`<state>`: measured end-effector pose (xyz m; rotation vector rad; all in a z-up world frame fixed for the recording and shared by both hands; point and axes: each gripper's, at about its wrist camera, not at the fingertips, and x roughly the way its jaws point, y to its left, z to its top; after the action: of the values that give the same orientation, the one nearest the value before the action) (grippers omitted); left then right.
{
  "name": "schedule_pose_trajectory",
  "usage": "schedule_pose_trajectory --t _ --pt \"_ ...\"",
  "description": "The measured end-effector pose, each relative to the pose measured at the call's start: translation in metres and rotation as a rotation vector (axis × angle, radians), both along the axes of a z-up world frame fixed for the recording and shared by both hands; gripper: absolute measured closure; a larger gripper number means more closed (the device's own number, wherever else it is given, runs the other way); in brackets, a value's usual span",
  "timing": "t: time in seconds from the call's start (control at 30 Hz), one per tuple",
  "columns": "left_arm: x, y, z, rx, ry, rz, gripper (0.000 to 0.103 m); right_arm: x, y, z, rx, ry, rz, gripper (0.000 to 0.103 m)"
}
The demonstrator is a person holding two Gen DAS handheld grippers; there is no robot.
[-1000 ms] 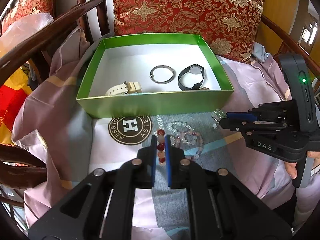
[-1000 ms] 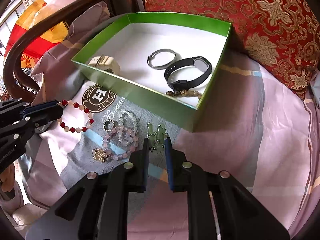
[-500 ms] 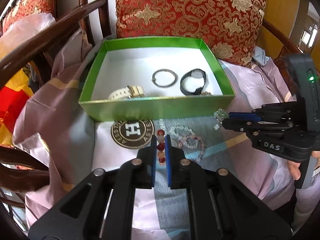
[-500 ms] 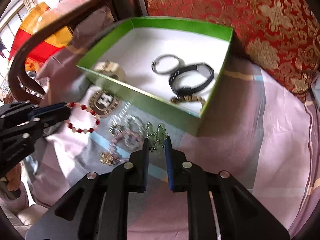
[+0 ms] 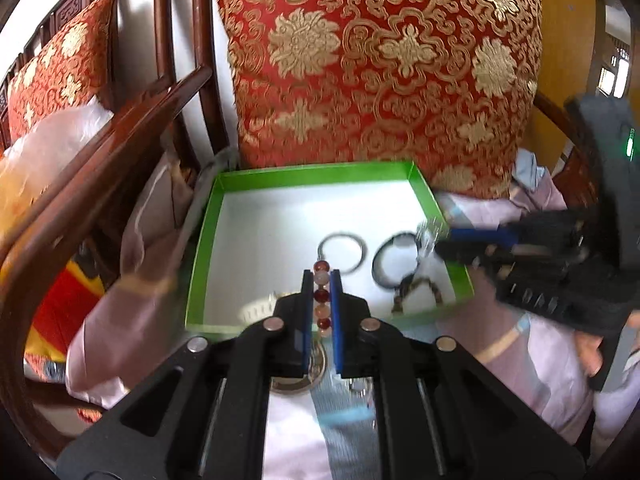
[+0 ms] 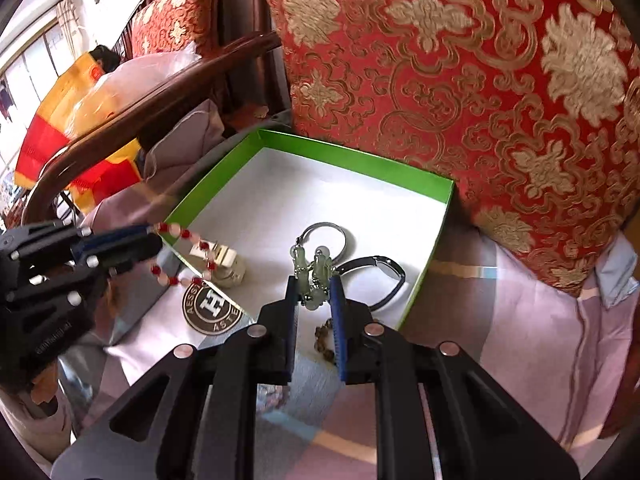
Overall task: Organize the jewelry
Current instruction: 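Carry the bracelet in the left gripper over the box while the right gripper carries the pendant, then open both grippers to drop the bracelet and pendant into the box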
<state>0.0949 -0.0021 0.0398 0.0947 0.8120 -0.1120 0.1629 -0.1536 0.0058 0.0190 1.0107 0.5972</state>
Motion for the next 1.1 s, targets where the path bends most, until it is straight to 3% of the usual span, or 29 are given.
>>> schedule_pose_trajectory --t 0.2,0.53,0.57,0.63,0.67,0.9,1.1 --pt "0.044 -0.001 -0.023 -0.016 0.056 0.008 0.095 0.014 0.005 -0.043 -0.051 0.071 -0.006 0.087" --pt "0.073 0.003 -0.069 -0.021 0.158 0.03 0.093 0.018 0.01 -0.055 -0.121 0.049 -0.026 0.086" --pt "0.072 0.003 -0.069 -0.02 0.156 0.031 0.087 0.017 0.01 -0.054 -0.122 0.048 -0.024 0.083" --pt "0.069 0.006 -0.065 -0.025 0.146 0.034 0.073 0.013 0.011 -0.05 -0.118 0.033 -0.024 0.068" --pt "0.066 0.007 -0.062 -0.026 0.136 0.036 0.072 0.012 0.011 -0.048 -0.118 0.023 -0.029 0.06" --pt "0.031 0.014 -0.049 -0.018 0.119 0.042 0.072 -0.013 0.017 -0.023 -0.088 -0.024 0.022 0.059" --pt "-0.014 0.03 -0.06 -0.043 0.182 0.046 0.072 -0.048 0.017 -0.014 -0.017 0.012 0.149 0.06"
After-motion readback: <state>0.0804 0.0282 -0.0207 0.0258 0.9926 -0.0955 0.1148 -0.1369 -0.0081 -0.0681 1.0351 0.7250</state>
